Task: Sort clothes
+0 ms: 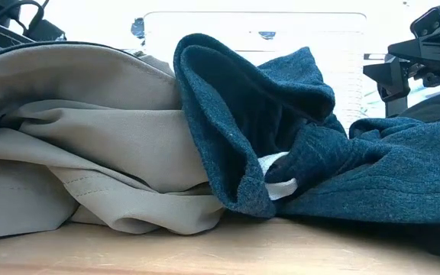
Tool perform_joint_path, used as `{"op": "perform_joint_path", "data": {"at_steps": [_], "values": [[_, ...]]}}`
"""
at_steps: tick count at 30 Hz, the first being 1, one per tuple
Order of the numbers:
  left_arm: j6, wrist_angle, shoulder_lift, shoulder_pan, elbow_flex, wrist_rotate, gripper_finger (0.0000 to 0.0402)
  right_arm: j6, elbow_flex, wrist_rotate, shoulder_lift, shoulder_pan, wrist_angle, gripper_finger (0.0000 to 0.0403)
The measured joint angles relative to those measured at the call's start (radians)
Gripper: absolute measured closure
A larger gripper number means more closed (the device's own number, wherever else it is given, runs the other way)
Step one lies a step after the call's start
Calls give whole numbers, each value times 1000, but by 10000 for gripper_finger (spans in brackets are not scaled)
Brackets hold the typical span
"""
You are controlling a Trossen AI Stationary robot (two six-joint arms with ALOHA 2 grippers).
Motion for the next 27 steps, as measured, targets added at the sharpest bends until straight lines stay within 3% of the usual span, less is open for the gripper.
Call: {"op": "perform_joint_path", "data": {"at_steps": [10, 16, 21, 27], "values": [[-6, 1, 0, 0, 0, 0, 237, 9, 0, 0, 0, 0, 11, 142], [-263, 8, 0, -1, 0, 42, 237, 184, 0, 0, 0, 0, 25, 142], [-320, 6, 0, -1, 0, 44, 237, 215, 0, 0, 0, 0, 25, 142], [-436, 4, 0, -1, 0, 52, 237, 359, 0, 0, 0, 0, 26, 142]]}}
